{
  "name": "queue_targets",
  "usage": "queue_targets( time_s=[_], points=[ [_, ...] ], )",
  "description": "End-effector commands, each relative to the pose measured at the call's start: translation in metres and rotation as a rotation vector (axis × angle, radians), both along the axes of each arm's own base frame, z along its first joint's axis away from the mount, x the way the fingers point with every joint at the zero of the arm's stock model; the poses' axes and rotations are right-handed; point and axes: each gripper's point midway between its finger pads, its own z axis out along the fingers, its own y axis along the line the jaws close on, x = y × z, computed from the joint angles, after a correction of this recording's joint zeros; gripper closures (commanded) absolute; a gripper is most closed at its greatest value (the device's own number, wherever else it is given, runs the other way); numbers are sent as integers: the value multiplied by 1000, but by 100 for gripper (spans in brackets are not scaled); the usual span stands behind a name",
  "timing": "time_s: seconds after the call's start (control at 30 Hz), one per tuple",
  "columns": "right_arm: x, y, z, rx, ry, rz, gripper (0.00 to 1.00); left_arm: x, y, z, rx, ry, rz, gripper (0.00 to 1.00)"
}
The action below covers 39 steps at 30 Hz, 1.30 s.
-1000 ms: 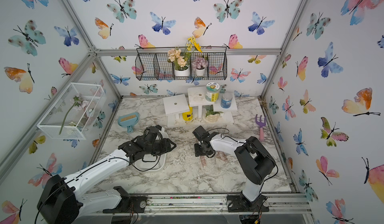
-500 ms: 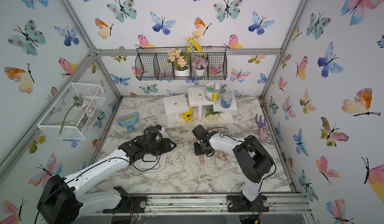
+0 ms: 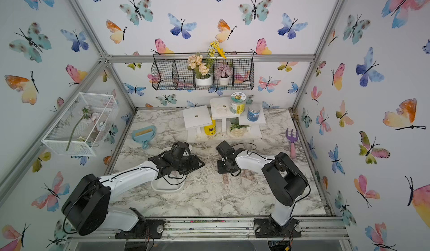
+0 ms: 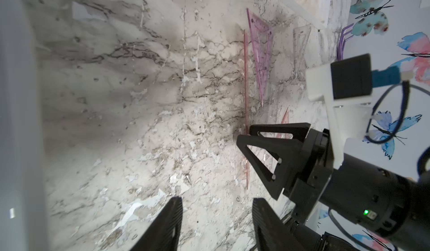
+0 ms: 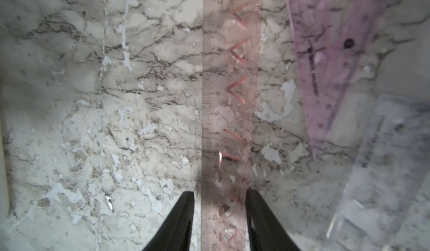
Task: Put the scattered rulers into the storage box
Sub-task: Pick up the ruler from the center of the board.
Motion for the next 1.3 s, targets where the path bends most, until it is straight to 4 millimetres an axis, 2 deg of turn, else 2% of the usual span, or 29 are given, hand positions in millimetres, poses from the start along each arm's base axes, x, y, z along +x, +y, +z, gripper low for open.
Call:
queue_targets(
  time_s=[0.0,0.13,0.37,0.73,0.77,0.83,1.03,1.27],
  points=[
    [-33,-25,-42,-90,140,2,58,15,-27,14,-97,-11,-28,46],
    [-34,-25,-43,-88,143,2,58,30,-43,9,-119,10,-30,46],
    [-35,-25,-44,-83,141,-1,58,53,-68,-22,-116,86,-32,50],
    [-41,-29,-46,-78,149,-4,59,81,-84,-48,-61,97,-29,53],
    [-41,-29,-46,-77,149,-4,59,83,-85,-47,-71,96,-27,54],
    [-41,-29,-45,-74,146,-5,59,82,-87,-63,-56,124,-26,56],
    [-41,-28,-43,-67,146,-4,59,82,-89,-80,-47,151,-20,60],
    [-41,-26,-40,-50,141,-3,58,78,-99,-84,-77,164,-31,71]
  ],
)
